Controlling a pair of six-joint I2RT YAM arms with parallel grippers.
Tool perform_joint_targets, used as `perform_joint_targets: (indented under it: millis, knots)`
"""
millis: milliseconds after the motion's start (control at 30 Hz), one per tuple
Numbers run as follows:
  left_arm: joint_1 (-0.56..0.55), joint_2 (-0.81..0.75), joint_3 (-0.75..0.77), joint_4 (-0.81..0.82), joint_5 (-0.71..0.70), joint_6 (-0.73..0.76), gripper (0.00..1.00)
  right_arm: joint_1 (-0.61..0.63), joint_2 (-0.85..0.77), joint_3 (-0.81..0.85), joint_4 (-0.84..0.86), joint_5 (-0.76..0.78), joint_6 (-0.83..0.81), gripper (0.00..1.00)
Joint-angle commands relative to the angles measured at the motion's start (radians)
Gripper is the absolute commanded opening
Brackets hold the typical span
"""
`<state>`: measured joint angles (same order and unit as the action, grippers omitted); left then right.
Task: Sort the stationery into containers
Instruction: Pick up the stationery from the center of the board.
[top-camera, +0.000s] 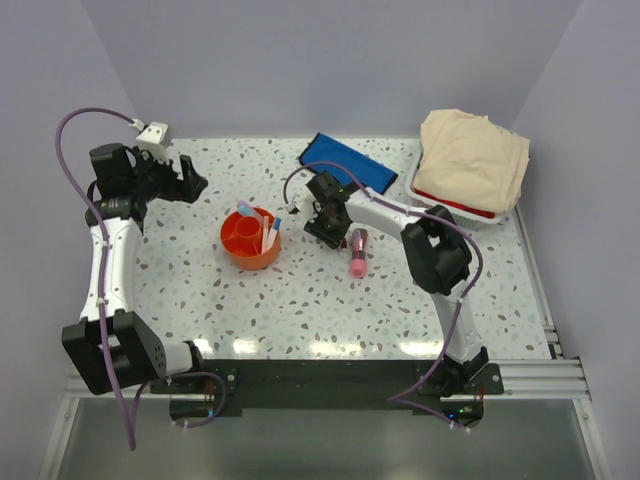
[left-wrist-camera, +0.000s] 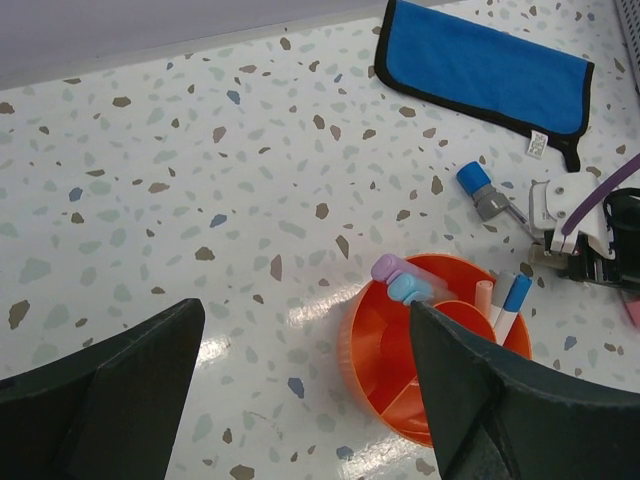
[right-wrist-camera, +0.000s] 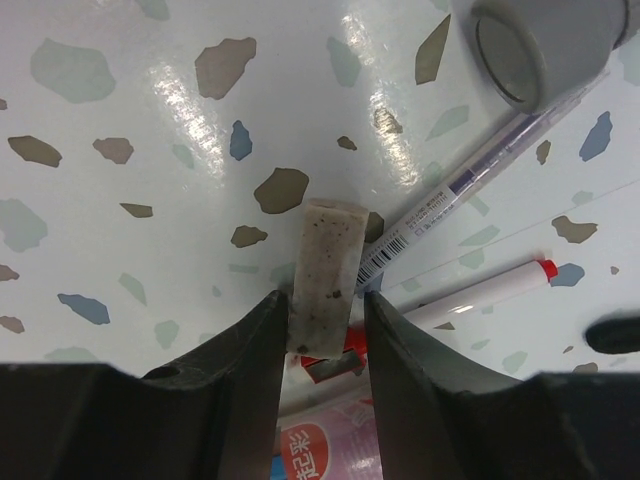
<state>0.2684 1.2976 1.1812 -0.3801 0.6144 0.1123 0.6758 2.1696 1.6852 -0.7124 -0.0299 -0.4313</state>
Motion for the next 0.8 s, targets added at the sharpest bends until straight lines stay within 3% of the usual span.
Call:
perform_joint_targets:
  millis: [0, 367, 533, 700, 767]
  knots:
    - [0.009, -0.014, -0.014, 0.064, 0.013, -0.033, 0.88, 0.008, -0.076, 0.011, -0.004, 0.027, -0.027, 0.40]
    - [0.009, -0.024, -0.049, 0.084, 0.028, -0.042, 0.88, 0.010, -0.096, 0.028, -0.022, 0.041, -0.023, 0.43]
    - [0.009, -0.034, -0.064, 0.092, 0.030, -0.043, 0.88, 0.013, -0.102, 0.027, -0.022, 0.050, -0.024, 0.38]
    - [0.009, -0.035, -0.069, 0.096, 0.031, -0.046, 0.88, 0.016, -0.067, 0.065, -0.067, 0.044, -0.021, 0.24]
    - [0.009, -0.037, -0.069, 0.096, 0.033, -0.045, 0.88, 0.018, -0.070, 0.064, -0.067, 0.041, -0.020, 0.23]
